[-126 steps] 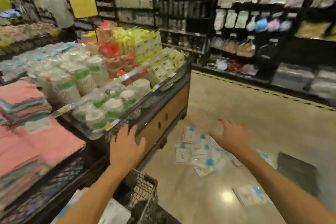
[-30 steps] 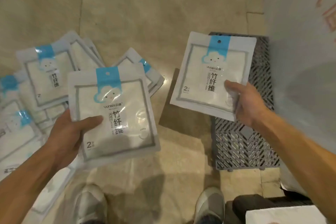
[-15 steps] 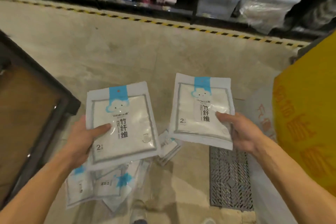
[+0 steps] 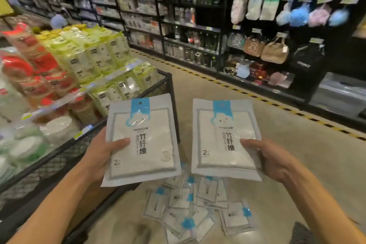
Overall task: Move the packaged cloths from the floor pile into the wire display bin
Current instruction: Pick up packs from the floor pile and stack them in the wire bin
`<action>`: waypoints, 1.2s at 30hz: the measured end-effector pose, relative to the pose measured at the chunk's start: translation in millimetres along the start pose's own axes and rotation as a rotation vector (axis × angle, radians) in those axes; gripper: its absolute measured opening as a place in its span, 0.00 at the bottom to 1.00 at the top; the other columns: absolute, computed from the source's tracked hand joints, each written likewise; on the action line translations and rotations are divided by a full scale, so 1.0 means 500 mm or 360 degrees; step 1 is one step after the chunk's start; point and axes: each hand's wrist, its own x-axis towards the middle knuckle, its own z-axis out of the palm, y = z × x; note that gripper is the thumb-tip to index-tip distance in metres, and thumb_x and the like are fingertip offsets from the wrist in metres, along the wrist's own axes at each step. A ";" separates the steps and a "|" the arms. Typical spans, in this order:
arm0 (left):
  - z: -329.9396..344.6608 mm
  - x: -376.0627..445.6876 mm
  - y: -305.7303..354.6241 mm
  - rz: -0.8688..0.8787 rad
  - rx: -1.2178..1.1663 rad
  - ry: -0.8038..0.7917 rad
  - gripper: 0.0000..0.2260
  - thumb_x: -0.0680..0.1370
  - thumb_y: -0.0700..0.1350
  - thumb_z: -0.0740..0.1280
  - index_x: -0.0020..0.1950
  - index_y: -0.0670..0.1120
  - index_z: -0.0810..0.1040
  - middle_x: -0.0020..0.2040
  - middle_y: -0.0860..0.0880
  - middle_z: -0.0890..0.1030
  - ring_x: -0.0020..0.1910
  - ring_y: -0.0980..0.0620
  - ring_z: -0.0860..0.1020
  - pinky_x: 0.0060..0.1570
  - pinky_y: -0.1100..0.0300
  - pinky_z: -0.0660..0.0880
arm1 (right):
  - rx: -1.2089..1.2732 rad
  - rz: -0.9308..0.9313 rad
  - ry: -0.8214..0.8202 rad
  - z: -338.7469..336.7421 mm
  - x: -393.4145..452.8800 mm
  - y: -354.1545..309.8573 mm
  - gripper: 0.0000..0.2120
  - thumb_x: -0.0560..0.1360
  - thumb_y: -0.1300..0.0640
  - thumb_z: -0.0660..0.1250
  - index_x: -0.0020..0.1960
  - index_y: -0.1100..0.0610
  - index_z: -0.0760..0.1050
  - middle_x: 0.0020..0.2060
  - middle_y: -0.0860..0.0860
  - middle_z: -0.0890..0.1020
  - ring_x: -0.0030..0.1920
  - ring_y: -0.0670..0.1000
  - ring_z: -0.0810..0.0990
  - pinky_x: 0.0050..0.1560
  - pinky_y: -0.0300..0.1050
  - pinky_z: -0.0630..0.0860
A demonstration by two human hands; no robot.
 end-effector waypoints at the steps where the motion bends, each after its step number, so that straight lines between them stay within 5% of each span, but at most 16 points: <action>1: -0.022 -0.048 0.002 0.0027 -0.0023 0.0086 0.26 0.69 0.34 0.74 0.67 0.43 0.75 0.58 0.37 0.84 0.50 0.38 0.86 0.40 0.46 0.84 | -0.0053 -0.0026 -0.0087 0.029 -0.004 -0.005 0.09 0.79 0.64 0.68 0.58 0.65 0.80 0.52 0.61 0.87 0.45 0.57 0.88 0.50 0.54 0.84; 10: -0.208 -0.545 -0.047 0.0130 -0.0233 0.1014 0.29 0.67 0.37 0.77 0.67 0.45 0.76 0.59 0.37 0.84 0.53 0.35 0.85 0.46 0.39 0.84 | -0.0462 0.0050 -0.0942 0.356 -0.064 0.055 0.12 0.79 0.70 0.65 0.62 0.67 0.79 0.48 0.60 0.88 0.43 0.55 0.89 0.37 0.44 0.84; 13: -0.242 -0.702 -0.068 0.0206 -0.0316 0.1245 0.42 0.56 0.46 0.87 0.68 0.46 0.76 0.59 0.38 0.84 0.56 0.34 0.84 0.51 0.35 0.82 | -0.0560 0.0123 -0.1165 0.455 -0.120 0.102 0.11 0.79 0.70 0.65 0.59 0.66 0.80 0.49 0.60 0.88 0.43 0.55 0.89 0.38 0.46 0.85; 17: -0.274 -0.870 -0.107 0.0235 -0.0352 0.1497 0.23 0.73 0.35 0.73 0.67 0.44 0.77 0.59 0.37 0.84 0.56 0.34 0.84 0.53 0.35 0.81 | -0.0714 0.0212 -0.1434 0.569 -0.201 0.176 0.11 0.79 0.70 0.65 0.61 0.65 0.79 0.53 0.63 0.86 0.48 0.58 0.88 0.45 0.54 0.86; 21: -0.312 -1.010 -0.155 0.0192 -0.0410 0.1825 0.23 0.69 0.35 0.74 0.64 0.44 0.78 0.57 0.37 0.85 0.51 0.34 0.85 0.52 0.36 0.81 | -0.0849 0.0246 -0.1643 0.666 -0.279 0.272 0.16 0.77 0.69 0.68 0.65 0.66 0.78 0.55 0.63 0.86 0.52 0.61 0.87 0.49 0.55 0.86; 27: -0.386 -1.213 -0.234 0.0178 -0.0492 0.1930 0.20 0.75 0.33 0.69 0.66 0.45 0.75 0.56 0.37 0.85 0.49 0.34 0.85 0.37 0.44 0.84 | -0.0991 0.0313 -0.1786 0.776 -0.398 0.433 0.15 0.78 0.68 0.68 0.64 0.64 0.78 0.56 0.62 0.86 0.56 0.62 0.86 0.56 0.60 0.84; 36: -0.602 -1.419 -0.323 0.0103 -0.0647 0.2017 0.17 0.76 0.31 0.68 0.62 0.45 0.76 0.54 0.37 0.86 0.45 0.36 0.86 0.35 0.44 0.84 | -0.1091 0.0334 -0.1660 0.918 -0.536 0.666 0.17 0.76 0.66 0.72 0.64 0.61 0.78 0.54 0.60 0.87 0.54 0.61 0.87 0.60 0.63 0.80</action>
